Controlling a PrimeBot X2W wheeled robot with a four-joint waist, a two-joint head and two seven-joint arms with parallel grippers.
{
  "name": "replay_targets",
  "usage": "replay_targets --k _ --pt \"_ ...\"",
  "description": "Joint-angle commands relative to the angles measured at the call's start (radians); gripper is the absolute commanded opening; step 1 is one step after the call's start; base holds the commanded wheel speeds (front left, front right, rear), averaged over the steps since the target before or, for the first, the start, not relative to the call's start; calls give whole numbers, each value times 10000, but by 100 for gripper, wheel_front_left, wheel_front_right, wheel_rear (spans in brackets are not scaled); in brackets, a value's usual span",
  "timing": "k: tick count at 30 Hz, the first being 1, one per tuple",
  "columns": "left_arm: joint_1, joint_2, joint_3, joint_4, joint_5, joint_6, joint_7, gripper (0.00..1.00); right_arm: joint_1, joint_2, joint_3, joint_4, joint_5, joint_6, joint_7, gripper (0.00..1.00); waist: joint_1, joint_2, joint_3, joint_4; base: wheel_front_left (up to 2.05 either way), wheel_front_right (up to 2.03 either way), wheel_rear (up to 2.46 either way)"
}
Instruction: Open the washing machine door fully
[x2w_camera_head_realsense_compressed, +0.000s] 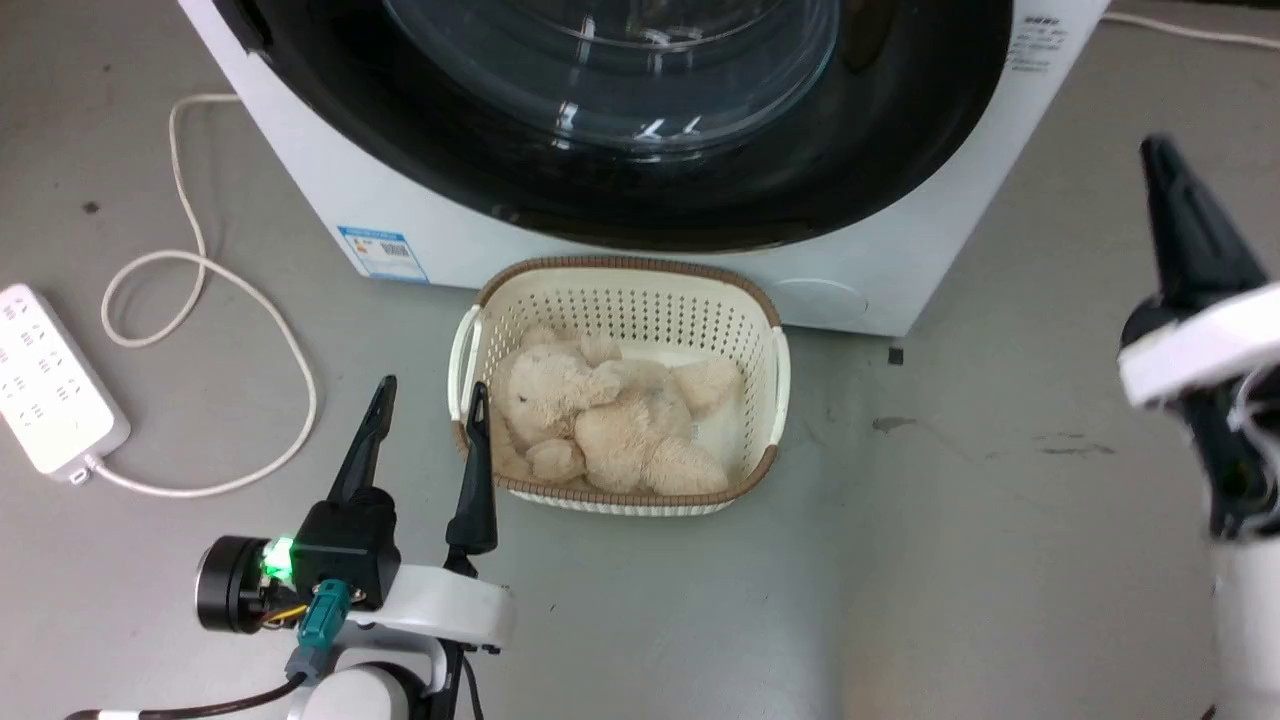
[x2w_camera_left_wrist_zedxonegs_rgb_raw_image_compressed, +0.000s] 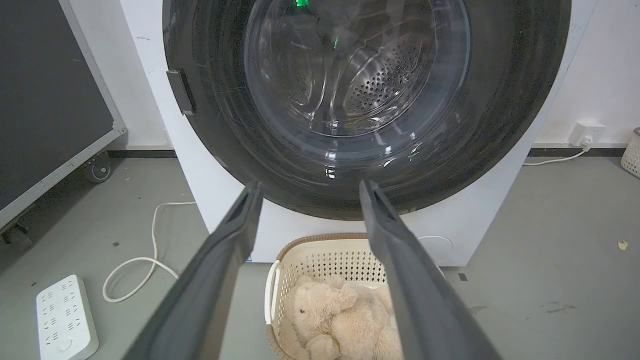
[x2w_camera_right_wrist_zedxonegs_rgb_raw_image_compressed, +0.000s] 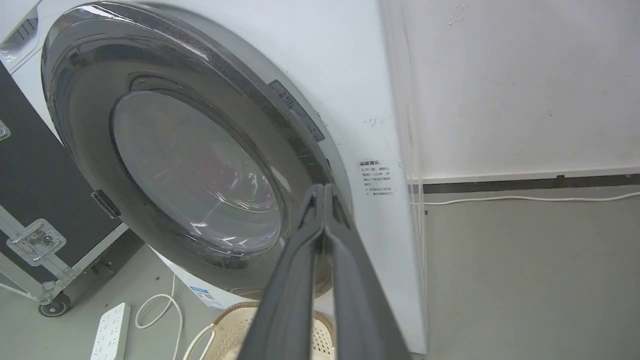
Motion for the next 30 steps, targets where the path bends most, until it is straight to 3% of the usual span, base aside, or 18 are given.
replay_targets --k 1,16,30 --pt "-197 8 -73 -50 -10 54 -125 100 -454 -33 -81 130 267 -6 88 0 -1 -1 119 61 0 0 0" --pt "-676 10 -463 -248 -91 291 -438 100 -3753 -43 -919 2441 2677 -8 2414 0 -1 -1 1131 538 0 0 0" --pt "-1091 12 -960 -404 -225 603 -772 100 -6781 -523 -1961 5227 3694 -10 4802 0 -1 -1 2002 1059 0 0 0"
